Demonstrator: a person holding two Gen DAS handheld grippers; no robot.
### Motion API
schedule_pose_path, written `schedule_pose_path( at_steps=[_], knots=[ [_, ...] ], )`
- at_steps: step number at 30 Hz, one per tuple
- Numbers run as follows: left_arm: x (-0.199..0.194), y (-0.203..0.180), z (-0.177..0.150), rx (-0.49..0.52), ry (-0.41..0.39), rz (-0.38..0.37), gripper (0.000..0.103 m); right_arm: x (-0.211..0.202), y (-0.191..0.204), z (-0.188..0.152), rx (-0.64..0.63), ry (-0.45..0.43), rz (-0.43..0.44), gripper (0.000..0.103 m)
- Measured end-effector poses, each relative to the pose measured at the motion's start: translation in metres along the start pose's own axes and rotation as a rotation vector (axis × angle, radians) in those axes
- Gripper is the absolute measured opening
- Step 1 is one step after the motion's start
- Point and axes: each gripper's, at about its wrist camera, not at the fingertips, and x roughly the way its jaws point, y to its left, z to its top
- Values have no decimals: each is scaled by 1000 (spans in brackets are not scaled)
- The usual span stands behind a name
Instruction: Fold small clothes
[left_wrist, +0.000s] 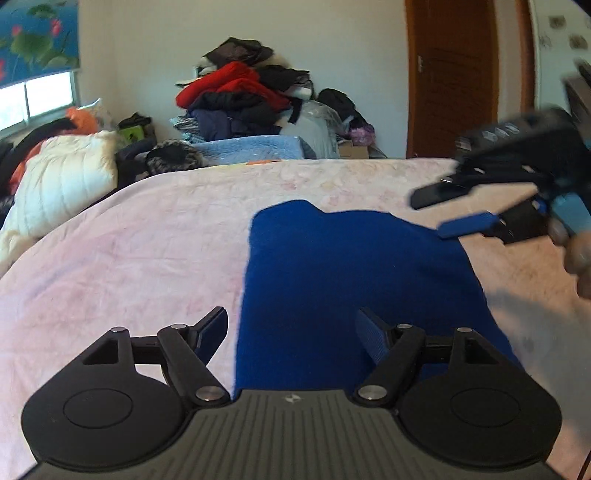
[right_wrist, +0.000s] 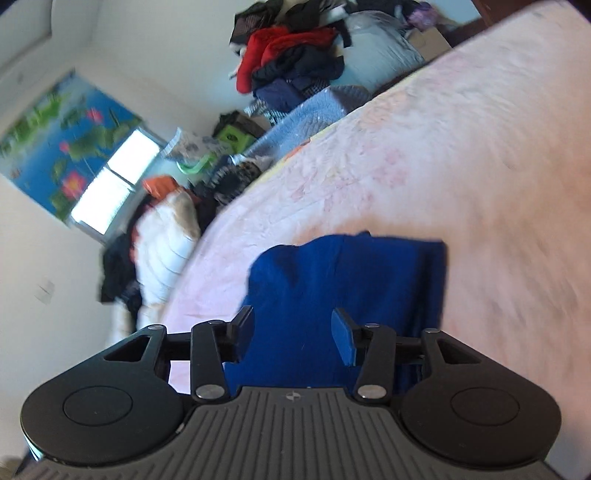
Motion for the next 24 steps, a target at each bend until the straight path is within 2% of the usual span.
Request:
schedule_pose_path(
  at_steps=[1, 3, 4, 5, 6, 7, 10, 12, 14, 16, 17, 18, 21, 24],
  knots=[
    [10, -4, -3, 13, 13, -33, 74, 18, 5, 6, -45, 32, -31, 48],
    [27, -8, -9, 34, 50, -39, 74, 49, 10, 8, -120, 100, -120, 50],
    [31, -6, -13, 46, 49, -41, 74, 62, 9, 6, -162, 131, -168, 39],
    [33, -1, -15, 40, 43, -57, 75, 67, 5, 5, -200, 132, -187, 31],
    [35, 4, -15, 27, 48, -72, 75, 66, -1, 5, -202, 119, -198, 11],
    [36, 7, -15, 27, 52, -80, 75, 64, -11, 7, -150, 119, -203, 9],
    [39, 2, -15, 30, 55, -78, 77, 58, -38, 5, -10, 106, -114, 6],
    [36, 3, -15, 23, 57, -72, 77, 55, -35, 1, -13, 90, -118, 7],
    [34, 3, -13, 16, 60, -74, 77, 45, -26, -4, -15, 55, -141, 12],
    [29, 7, -13, 14, 63, -67, 77, 25, -20, -12, -4, 6, -122, 37],
    [26, 9, -12, 8, 63, -54, 77, 12, -18, -16, 3, -18, -94, 41],
    [22, 12, -12, -1, 63, -43, 77, 0, -19, -21, 14, -36, -58, 50],
    [13, 27, -12, -60, 82, -22, 76, -30, -29, -39, 54, -23, -5, 53],
    [3, 41, -15, -106, 94, -6, 76, -50, -45, -61, 79, 9, -39, 53]
  ],
)
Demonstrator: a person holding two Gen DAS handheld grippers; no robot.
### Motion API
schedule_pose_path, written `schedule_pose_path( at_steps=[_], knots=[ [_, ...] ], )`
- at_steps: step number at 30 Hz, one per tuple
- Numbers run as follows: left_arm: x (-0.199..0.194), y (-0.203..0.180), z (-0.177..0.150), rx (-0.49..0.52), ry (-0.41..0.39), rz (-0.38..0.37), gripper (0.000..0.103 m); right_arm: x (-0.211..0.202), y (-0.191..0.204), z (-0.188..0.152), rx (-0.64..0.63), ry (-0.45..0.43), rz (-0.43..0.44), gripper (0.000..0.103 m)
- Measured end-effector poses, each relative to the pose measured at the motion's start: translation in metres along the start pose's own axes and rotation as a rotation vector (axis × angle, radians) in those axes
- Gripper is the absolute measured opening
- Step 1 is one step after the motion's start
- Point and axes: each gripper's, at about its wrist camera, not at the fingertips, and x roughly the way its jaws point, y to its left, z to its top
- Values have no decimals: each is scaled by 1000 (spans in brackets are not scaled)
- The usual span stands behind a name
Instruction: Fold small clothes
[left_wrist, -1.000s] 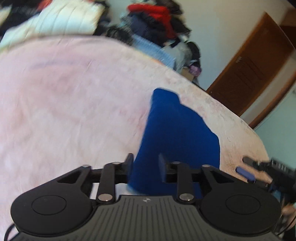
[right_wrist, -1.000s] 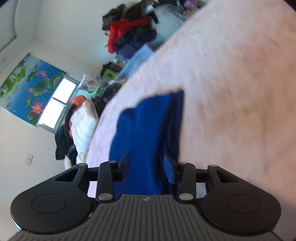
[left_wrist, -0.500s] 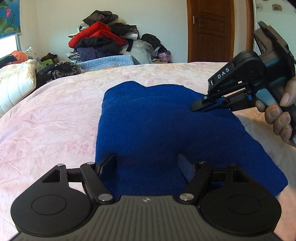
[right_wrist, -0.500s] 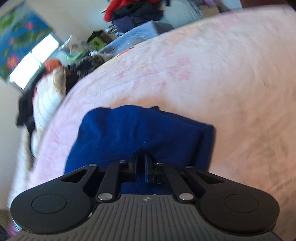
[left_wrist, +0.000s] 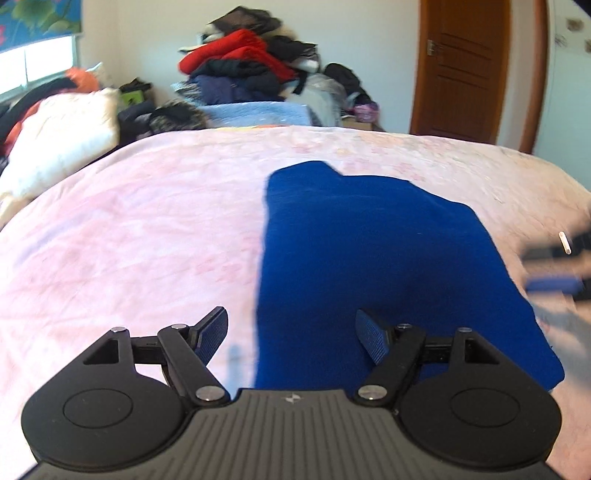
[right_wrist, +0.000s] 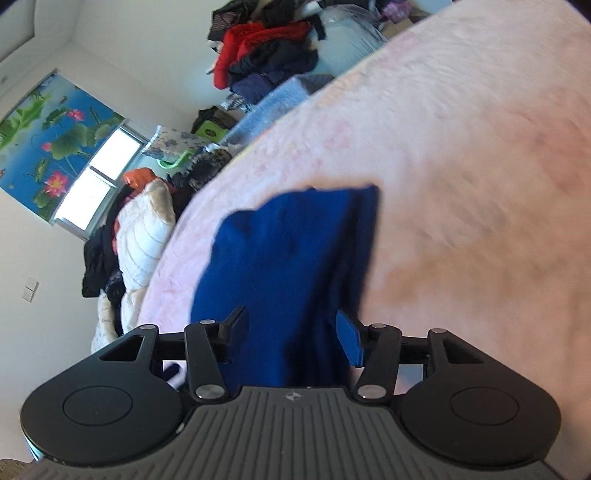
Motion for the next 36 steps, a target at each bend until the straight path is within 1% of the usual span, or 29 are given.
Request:
schedule_pose_path(
  at_steps=[3, 5, 7, 9, 10, 11, 13, 14, 16, 17, 21, 22, 24, 27, 30, 31, 32, 34, 35, 36],
  knots=[
    [-6, 12, -4, -44, 20, 21, 76, -9, -19, -22, 25, 39, -30, 54],
    [-8, 19, -7, -71, 38, 20, 76, -14, -25, -33, 32, 23, -7, 54],
    [-7, 23, -10, -77, 51, 24, 76, -19, -28, -39, 60, 26, 11, 54],
    [-10, 25, -13, -81, 57, 20, 76, -20, -26, -43, 62, 46, 20, 55],
    [-10, 27, -14, -91, 62, 4, 76, -20, -25, -44, 55, 61, 22, 56],
    [-10, 29, -15, -107, 72, -25, 76, -19, -21, -45, 46, 80, 24, 57],
    [-12, 36, -19, -163, 100, -114, 76, -20, -15, -47, 28, 108, 29, 66],
    [-11, 40, -21, -208, 124, -192, 76, -20, -12, -47, 22, 123, 32, 68],
    [-6, 53, -25, -314, 171, -364, 76, -20, -9, -49, 24, 157, 49, 75],
    [-2, 60, -27, -370, 195, -437, 76, -19, -9, -50, 28, 177, 63, 76],
    [17, 86, -28, -543, 256, -575, 76, -15, -12, -46, 99, 226, 112, 86],
    [22, 91, -28, -578, 266, -599, 76, -13, -12, -45, 117, 233, 121, 86],
    [29, 98, -26, -615, 281, -630, 76, -11, -12, -43, 124, 240, 123, 85],
    [34, 101, -23, -627, 292, -654, 76, -10, -12, -37, 129, 218, 110, 84],
    [39, 100, -21, -637, 298, -674, 75, -3, -20, -32, 184, 218, 141, 84],
    [40, 98, -21, -640, 298, -680, 75, 1, -20, -32, 187, 221, 154, 82],
    [42, 97, -21, -642, 298, -684, 75, 4, -18, -31, 185, 226, 160, 82],
    [45, 93, -20, -636, 292, -688, 75, 10, -12, -31, 167, 237, 161, 78],
    [44, 91, -20, -630, 287, -686, 73, 14, -10, -31, 162, 241, 165, 76],
    [44, 90, -21, -626, 288, -685, 71, 16, -9, -33, 162, 246, 172, 70]
  ],
)
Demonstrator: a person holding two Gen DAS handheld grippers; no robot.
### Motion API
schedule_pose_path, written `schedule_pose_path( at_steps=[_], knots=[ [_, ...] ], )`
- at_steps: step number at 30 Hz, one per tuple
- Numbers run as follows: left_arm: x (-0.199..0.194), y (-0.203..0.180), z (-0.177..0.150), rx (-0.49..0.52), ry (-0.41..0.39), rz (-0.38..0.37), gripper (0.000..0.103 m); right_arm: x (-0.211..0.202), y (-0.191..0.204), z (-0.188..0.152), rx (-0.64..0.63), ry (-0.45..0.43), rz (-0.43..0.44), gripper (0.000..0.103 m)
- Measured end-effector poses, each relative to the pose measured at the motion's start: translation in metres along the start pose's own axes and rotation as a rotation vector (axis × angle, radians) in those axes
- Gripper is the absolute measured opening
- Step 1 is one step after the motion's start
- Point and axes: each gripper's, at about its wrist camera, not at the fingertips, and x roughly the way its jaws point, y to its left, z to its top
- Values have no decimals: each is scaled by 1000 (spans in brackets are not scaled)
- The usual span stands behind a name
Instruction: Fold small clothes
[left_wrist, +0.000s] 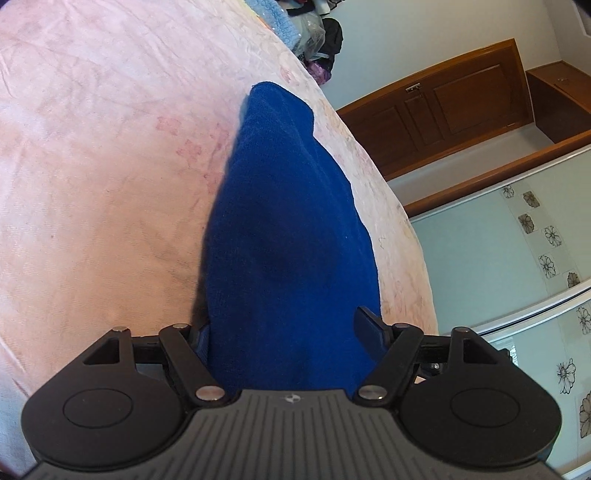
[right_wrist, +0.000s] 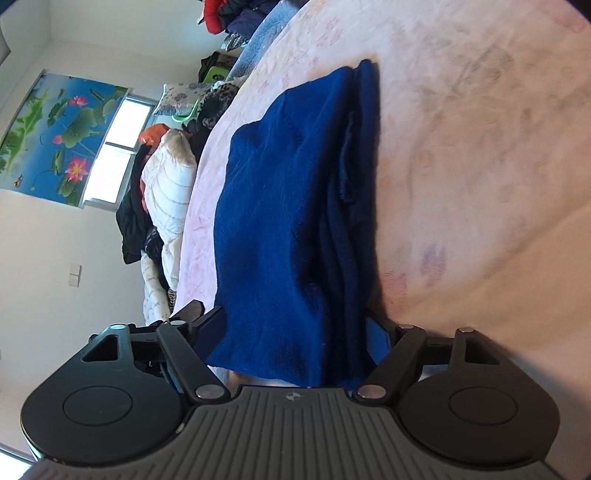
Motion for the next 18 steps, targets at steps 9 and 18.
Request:
schedule_pose_path(
  at_steps=[9, 18],
  knots=[
    [-2, 18, -1, -65, 34, 54, 12, 5, -19, -5, 71, -5, -9, 17],
    [-12, -9, 0, 20, 31, 83, 10, -7, 10, -1, -7, -31, 2, 15]
  ],
)
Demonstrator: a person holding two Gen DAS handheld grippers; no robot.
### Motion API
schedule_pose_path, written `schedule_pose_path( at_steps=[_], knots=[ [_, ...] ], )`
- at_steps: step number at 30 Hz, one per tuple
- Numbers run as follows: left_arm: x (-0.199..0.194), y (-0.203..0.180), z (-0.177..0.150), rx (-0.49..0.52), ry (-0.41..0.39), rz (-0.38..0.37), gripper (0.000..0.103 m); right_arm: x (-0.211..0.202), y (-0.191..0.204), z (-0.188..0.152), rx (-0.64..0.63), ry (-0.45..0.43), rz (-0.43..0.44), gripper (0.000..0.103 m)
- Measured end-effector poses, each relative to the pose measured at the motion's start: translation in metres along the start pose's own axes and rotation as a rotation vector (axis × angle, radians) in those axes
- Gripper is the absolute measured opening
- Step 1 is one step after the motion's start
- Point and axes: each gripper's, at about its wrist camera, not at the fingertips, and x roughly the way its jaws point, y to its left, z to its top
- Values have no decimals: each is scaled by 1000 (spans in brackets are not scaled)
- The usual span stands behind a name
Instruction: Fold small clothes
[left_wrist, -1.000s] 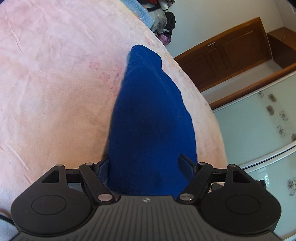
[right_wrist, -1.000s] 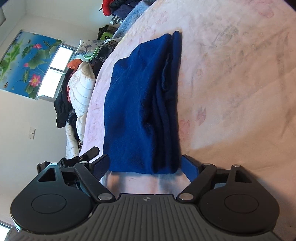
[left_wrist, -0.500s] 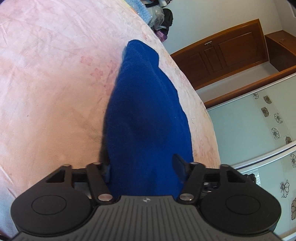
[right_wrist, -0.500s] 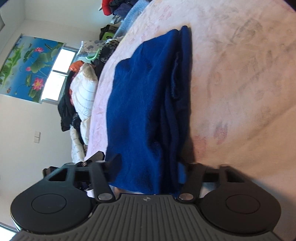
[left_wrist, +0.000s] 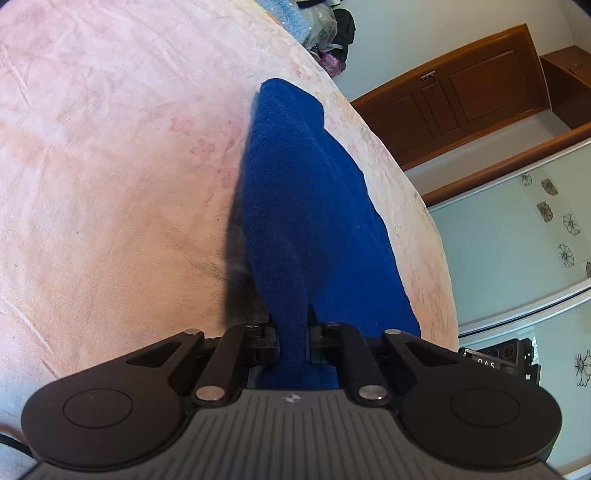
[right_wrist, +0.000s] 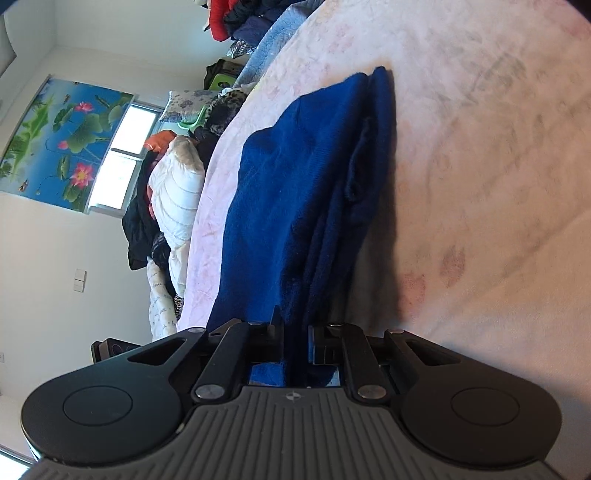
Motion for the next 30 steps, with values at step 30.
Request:
schedule_pose_path(
  at_steps=[30],
  knots=[
    [-9, -1, -32, 52, 16, 65, 10, -9, -12, -34, 30, 20, -15, 15]
  ],
)
